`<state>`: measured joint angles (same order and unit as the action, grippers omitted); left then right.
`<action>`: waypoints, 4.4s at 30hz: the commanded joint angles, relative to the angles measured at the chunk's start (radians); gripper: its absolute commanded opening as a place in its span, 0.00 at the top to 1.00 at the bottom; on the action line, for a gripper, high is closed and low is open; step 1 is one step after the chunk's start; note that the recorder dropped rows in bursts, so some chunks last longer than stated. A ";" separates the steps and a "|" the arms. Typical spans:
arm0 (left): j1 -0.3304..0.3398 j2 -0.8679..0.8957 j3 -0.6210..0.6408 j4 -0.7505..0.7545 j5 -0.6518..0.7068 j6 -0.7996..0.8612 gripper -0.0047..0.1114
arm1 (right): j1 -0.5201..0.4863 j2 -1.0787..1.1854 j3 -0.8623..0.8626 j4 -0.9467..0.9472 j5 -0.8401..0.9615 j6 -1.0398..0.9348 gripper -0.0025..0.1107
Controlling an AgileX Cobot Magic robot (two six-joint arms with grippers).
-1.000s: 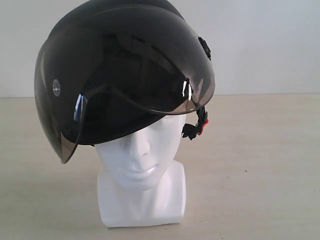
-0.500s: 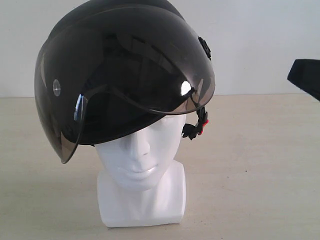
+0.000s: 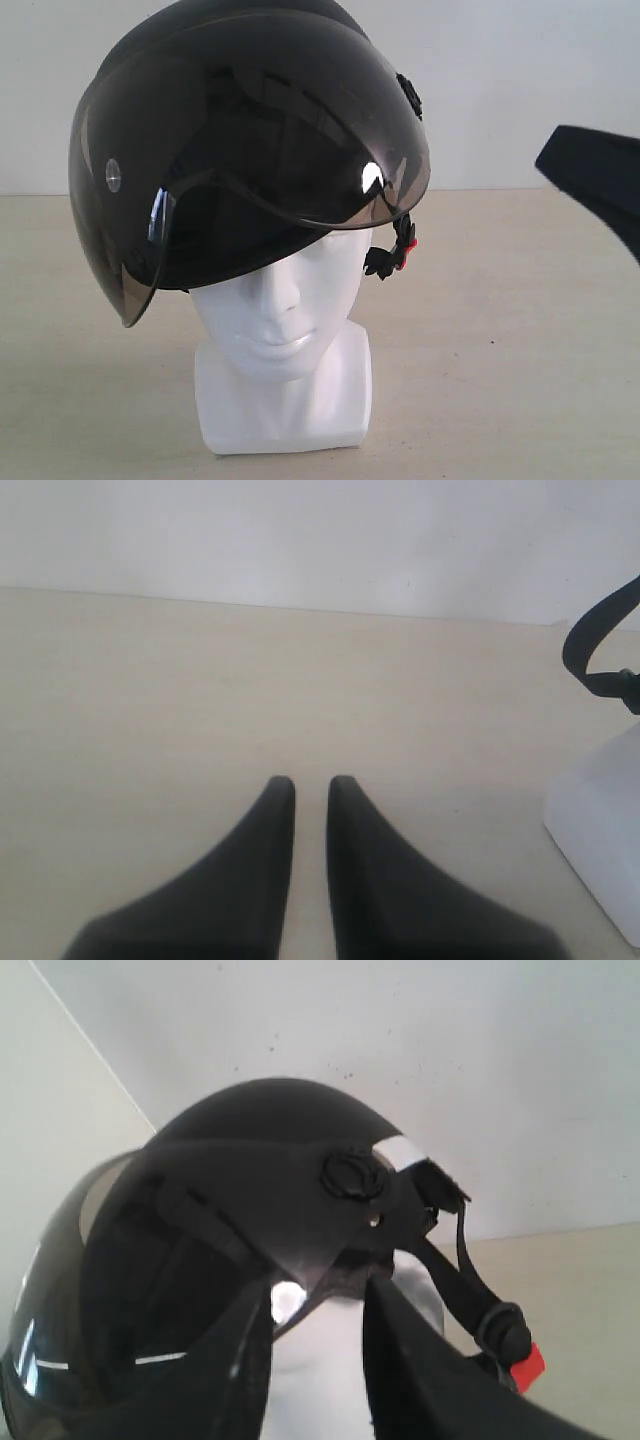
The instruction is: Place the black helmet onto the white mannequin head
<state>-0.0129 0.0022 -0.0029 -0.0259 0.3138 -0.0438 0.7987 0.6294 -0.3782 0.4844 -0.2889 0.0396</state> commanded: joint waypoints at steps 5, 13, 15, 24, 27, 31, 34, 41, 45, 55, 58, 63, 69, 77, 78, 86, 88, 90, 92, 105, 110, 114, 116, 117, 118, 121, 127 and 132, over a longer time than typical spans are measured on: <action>0.003 -0.002 0.003 -0.003 0.000 -0.009 0.85 | 0.001 -0.010 -0.059 -0.109 0.344 0.032 0.71; 0.003 -0.002 0.003 -0.003 0.000 -0.009 0.85 | -0.001 0.005 -0.384 -0.643 0.933 0.446 0.71; 0.003 -0.002 0.003 -0.003 0.000 -0.009 0.85 | -0.001 0.034 -0.467 -0.730 1.064 0.450 0.77; 0.003 -0.002 0.003 -0.003 0.000 -0.009 0.85 | -0.001 0.216 -0.709 -0.875 1.234 0.382 0.98; 0.003 -0.002 0.003 -0.003 0.000 -0.009 0.85 | -0.001 0.241 -0.758 -0.918 1.177 0.382 0.98; 0.003 -0.002 0.003 -0.003 0.000 -0.009 0.85 | -0.001 0.272 -0.823 -0.983 1.209 0.411 0.98; 0.003 -0.002 0.003 -0.003 0.000 -0.009 0.85 | -0.001 0.290 -0.881 -0.929 1.272 0.392 0.98; 0.003 -0.002 0.003 -0.003 0.000 -0.009 0.85 | -0.001 0.307 -0.935 -0.761 1.436 0.222 0.98; 0.003 -0.002 0.003 -0.003 0.000 -0.009 0.85 | -0.001 0.369 -0.971 -0.824 1.482 0.240 0.98; 0.003 -0.002 0.003 -0.003 0.000 -0.009 0.85 | -0.079 0.522 -1.061 -0.786 1.471 0.213 0.98; 0.003 -0.002 0.003 -0.003 0.000 -0.009 0.85 | -0.112 0.542 -1.063 -0.764 1.442 0.205 0.98; 0.003 -0.002 0.003 -0.003 0.000 -0.009 0.85 | -0.209 0.591 -1.077 -0.725 1.470 0.155 0.98; 0.003 -0.002 0.003 -0.003 0.000 -0.009 0.85 | -0.391 0.600 -1.078 -0.662 1.467 0.059 0.98; 0.003 -0.002 0.003 -0.003 0.000 -0.009 0.85 | -0.672 0.624 -1.070 -0.095 1.383 -0.170 0.98; 0.003 -0.002 0.003 -0.003 0.000 -0.009 0.85 | -0.700 0.626 -1.053 0.001 1.383 -0.229 0.98; 0.003 -0.002 0.003 -0.003 0.000 -0.009 0.85 | -0.790 0.627 -0.886 0.401 1.404 -0.520 0.98; 0.003 -0.002 0.003 -0.003 0.000 -0.009 0.85 | -0.790 0.625 -0.886 0.428 1.453 -0.567 0.98; 0.003 -0.002 0.003 -0.003 0.000 -0.009 0.85 | -0.790 0.613 -0.886 0.503 1.466 -0.613 0.98; 0.003 -0.002 0.003 -0.003 0.000 -0.009 0.85 | -0.790 0.600 -0.886 0.594 1.474 -0.677 0.98; 0.003 -0.002 0.003 -0.003 0.000 -0.009 0.85 | -0.790 0.592 -0.886 0.654 1.509 -0.741 0.98; 0.003 -0.002 0.003 0.158 0.000 0.161 0.85 | -0.790 0.590 -0.886 0.653 1.510 -0.750 0.98; 0.003 -0.002 0.003 0.006 -0.113 0.044 0.85 | -0.790 0.590 -0.886 0.653 1.510 -0.748 0.98; 0.003 -0.002 0.003 0.004 -0.223 0.044 0.85 | -0.790 0.590 -0.886 0.653 1.510 -0.748 0.98; 0.003 -0.002 0.003 -0.023 -0.274 0.012 0.85 | -0.790 0.590 -0.886 0.653 1.510 -0.748 0.98; 0.003 -0.002 0.003 -0.062 -0.328 -0.034 0.85 | -0.790 0.590 -0.886 0.653 1.510 -0.748 0.98; 0.003 -0.002 0.003 -0.222 -0.451 -0.237 0.85 | -0.790 0.590 -0.886 0.662 1.510 -0.753 0.98; 0.003 -0.002 0.003 -0.240 -0.668 -0.264 0.85 | -0.790 0.590 -0.886 0.661 1.510 -0.745 0.98; 0.003 -0.002 -0.015 -0.182 -0.687 -0.701 0.85 | -0.790 0.590 -0.886 0.663 1.479 -0.726 0.98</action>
<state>-0.0129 0.0022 -0.0029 -0.2509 -0.3686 -0.5559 0.0127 1.2261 -1.2652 1.1361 1.2082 -0.6948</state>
